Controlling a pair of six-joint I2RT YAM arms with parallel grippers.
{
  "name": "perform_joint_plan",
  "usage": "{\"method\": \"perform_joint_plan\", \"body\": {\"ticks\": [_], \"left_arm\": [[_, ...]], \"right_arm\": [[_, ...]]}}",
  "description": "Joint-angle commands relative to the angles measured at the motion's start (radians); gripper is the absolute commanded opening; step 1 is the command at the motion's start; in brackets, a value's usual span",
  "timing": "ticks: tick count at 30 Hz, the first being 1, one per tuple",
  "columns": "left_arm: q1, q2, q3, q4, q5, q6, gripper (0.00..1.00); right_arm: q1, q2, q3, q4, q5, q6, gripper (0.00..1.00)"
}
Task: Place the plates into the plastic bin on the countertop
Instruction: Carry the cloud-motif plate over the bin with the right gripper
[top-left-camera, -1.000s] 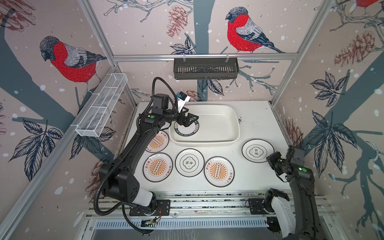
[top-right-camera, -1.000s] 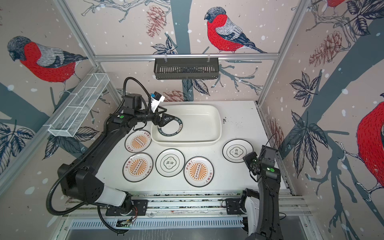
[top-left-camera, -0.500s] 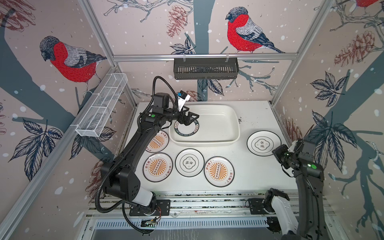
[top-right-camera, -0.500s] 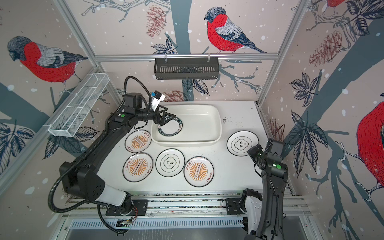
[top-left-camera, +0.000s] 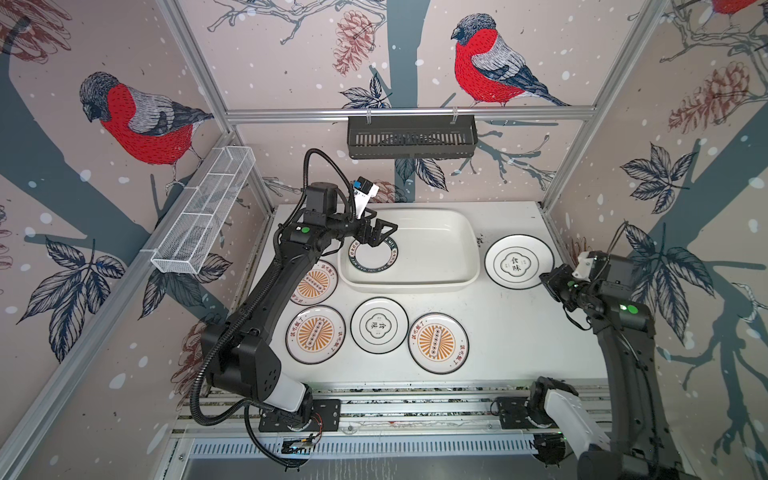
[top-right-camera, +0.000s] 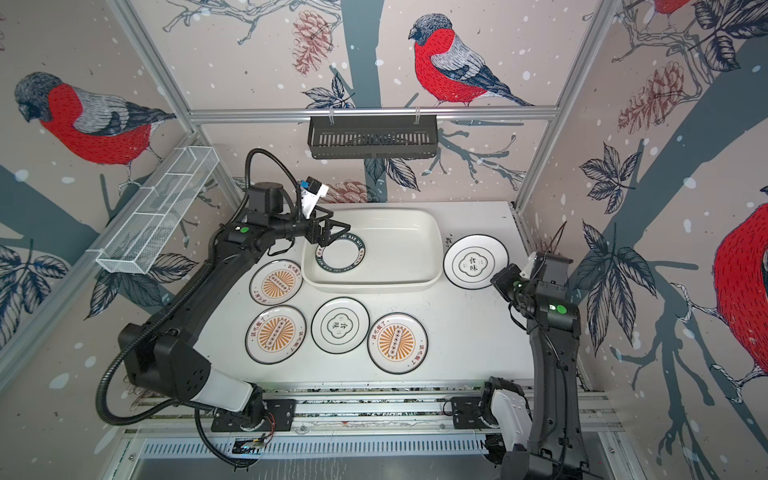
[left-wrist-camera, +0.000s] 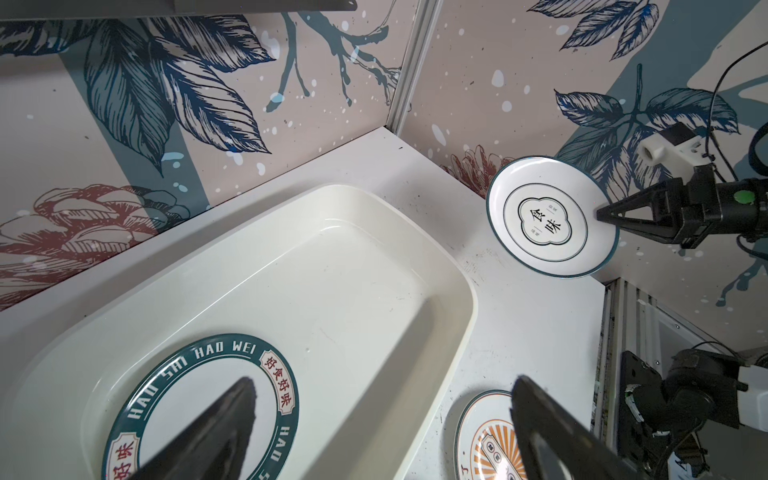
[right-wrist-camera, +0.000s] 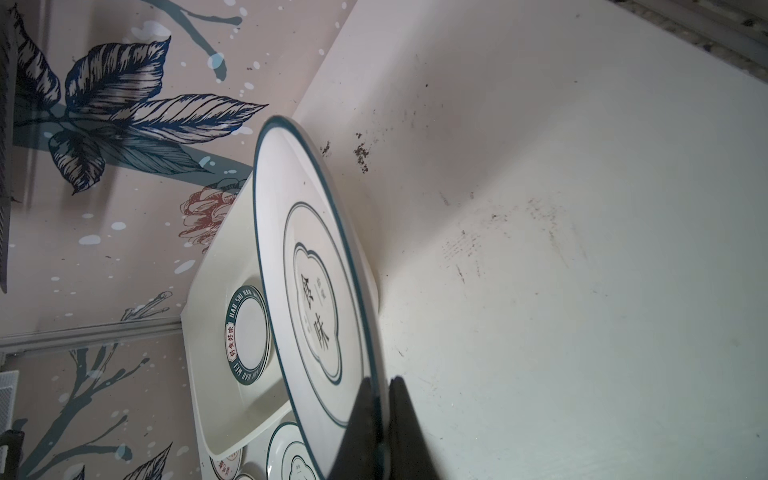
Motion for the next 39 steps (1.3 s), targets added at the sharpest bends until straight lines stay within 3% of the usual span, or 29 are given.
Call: {"method": "perform_joint_plan", "body": {"ticks": [1, 10, 24, 29, 39], "left_arm": [[0.013, -0.003, 0.010, 0.045, -0.023, -0.027, 0.94], [0.115, -0.013, 0.009, 0.053, -0.004, -0.098, 0.94], [0.147, -0.095, -0.026, -0.030, -0.080, -0.016, 0.94], [0.147, -0.126, -0.052, -0.036, -0.093, -0.011, 0.94], [0.147, -0.139, -0.087, -0.033, -0.090, -0.020, 0.94]], "right_arm": [[0.090, 0.047, 0.044, 0.105, 0.021, 0.021, 0.00], [0.382, 0.241, 0.134, 0.286, 0.099, 0.108, 0.01], [0.710, 0.693, 0.374, 0.520, 0.150, 0.086, 0.01], [0.782, 0.861, 0.483, 0.552, 0.127, 0.055, 0.01], [0.818, 1.114, 0.627, 0.611, 0.040, 0.049, 0.01]]}}
